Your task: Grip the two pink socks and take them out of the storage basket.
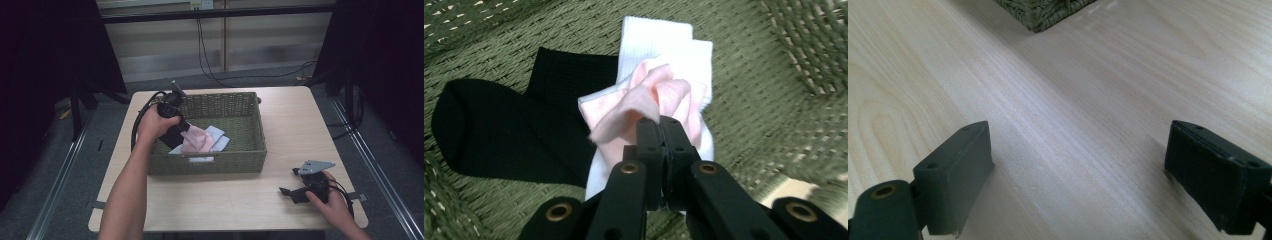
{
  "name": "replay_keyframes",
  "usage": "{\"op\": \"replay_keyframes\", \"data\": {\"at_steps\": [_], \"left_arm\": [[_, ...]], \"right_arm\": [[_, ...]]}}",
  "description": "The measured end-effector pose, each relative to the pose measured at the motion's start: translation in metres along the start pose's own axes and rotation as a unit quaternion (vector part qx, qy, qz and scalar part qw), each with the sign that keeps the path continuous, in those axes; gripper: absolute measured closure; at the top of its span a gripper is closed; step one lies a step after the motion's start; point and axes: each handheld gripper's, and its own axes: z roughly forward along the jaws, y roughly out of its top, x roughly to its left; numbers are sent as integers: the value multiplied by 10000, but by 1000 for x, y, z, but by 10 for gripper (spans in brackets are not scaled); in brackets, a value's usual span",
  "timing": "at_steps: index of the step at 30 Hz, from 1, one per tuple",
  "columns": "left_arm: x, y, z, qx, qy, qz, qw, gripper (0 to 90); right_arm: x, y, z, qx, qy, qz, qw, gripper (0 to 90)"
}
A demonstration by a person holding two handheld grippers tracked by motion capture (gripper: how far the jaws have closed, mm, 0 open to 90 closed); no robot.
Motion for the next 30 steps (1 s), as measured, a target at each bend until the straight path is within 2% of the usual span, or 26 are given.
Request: {"op": "replay_keyframes", "data": {"at_steps": [8, 16, 30], "left_arm": [[-8, 3, -24, 77, -27, 25, 10000, 886], [-16, 0, -47, 26, -55, 35, 10000, 886], [-34, -5, -76, -10, -289, 292, 9992, 885]], "right_arm": [[0, 0, 0, 0, -9, -3, 10000, 110], [0, 0, 0, 0, -3, -1, 10000, 110], [0, 0, 0, 12, 2, -5, 10000, 110]]}}
